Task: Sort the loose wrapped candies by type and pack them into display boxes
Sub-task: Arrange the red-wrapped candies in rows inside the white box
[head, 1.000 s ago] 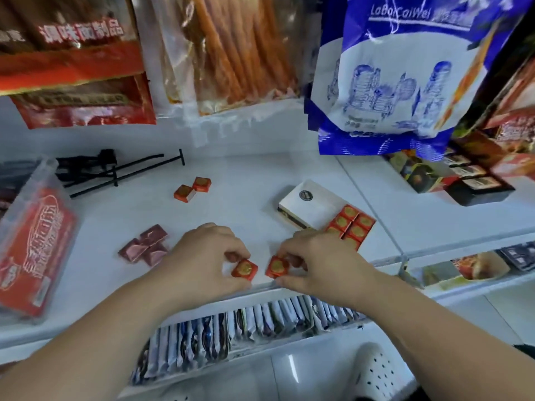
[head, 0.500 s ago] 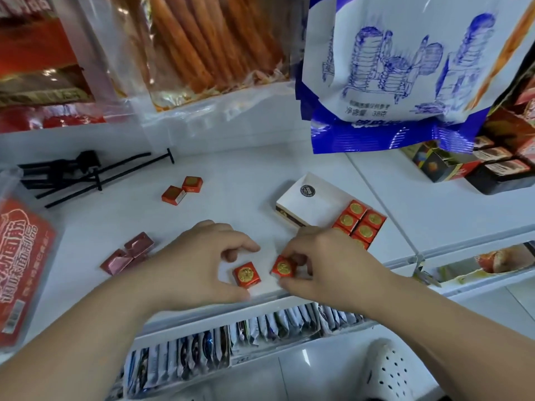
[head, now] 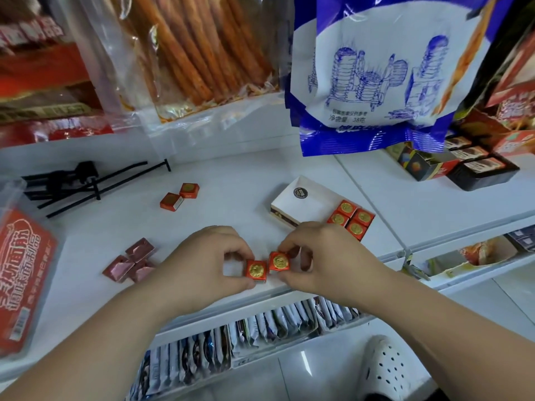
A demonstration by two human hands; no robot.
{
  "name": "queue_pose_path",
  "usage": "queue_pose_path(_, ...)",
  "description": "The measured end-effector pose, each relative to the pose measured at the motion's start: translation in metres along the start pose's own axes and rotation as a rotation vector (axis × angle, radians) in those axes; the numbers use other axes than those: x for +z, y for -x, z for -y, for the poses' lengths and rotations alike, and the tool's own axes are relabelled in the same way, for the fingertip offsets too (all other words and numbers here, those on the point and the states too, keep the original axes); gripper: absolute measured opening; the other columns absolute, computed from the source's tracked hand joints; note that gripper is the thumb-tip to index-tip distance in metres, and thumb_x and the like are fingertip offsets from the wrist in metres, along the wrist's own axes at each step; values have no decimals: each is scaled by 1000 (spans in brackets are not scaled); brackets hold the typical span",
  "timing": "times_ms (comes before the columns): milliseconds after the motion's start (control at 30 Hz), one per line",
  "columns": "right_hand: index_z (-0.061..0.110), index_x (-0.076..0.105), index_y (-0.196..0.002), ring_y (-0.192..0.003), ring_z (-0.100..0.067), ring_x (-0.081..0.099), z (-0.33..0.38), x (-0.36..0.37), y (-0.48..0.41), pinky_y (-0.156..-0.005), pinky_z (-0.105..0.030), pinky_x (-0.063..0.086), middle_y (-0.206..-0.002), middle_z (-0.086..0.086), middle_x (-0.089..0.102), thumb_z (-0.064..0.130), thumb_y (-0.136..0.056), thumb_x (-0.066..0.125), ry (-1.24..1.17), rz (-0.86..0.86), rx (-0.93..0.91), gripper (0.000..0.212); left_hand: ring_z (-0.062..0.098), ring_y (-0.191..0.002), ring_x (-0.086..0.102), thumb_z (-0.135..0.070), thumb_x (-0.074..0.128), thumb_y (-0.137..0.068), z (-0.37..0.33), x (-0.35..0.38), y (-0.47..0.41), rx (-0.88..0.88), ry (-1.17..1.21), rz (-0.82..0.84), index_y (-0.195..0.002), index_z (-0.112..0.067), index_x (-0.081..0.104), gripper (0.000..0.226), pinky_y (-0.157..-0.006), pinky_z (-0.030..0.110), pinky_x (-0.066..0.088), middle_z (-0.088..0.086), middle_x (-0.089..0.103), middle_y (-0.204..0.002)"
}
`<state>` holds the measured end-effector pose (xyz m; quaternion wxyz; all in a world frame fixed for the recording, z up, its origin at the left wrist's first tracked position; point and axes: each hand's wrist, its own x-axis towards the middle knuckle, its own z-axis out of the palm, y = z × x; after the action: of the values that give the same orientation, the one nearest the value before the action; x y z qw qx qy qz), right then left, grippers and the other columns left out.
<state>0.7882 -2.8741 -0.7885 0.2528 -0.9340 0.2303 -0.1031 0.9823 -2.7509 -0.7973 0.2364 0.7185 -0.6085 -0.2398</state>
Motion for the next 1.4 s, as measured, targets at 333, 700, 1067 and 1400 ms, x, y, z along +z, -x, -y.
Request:
queue_pose_path(333,24,76,-98,-78,-10,68,-6,-19,5,-67,-21,54,-84,12,71,22,-74,84,-326,-92,23,25,-5,-58,52,-18,91,-61,-35,14,-18,-50,364,-167,-73,-25,75,22,-57,7,37,-18,64,-65)
queue_pose_path(700,24,78,-86,-64,-5,64,-43,-69,8,-58,-25,52,-71,10,70,31,-65,83,-31,-235,19,22,10,-69,57,-48,88,-58,-64,42,-63,-91,380,-147,-95,-37,66,44,-64,30,51,-7,63,-78)
queue_pose_path(1067,23,76,-95,-55,-5,61,-75,-87,16,-51,-14,45,-58,15,62,23,-70,85,-81,-260,206,26,-1,-91,52,-88,66,-37,-65,56,-76,-94,-42,-50,-91,-37,61,74,-78,31,52,-22,50,-102)
queue_pose_path(1400,29,74,-96,-59,7,52,-67,-66,1,-54,-10,31,-59,26,49,38,-66,81,99,-72,123,31,-10,-89,48,-73,80,-43,-54,44,-65,49,-34,104,-104,-44,59,70,-66,14,34,-31,48,-103)
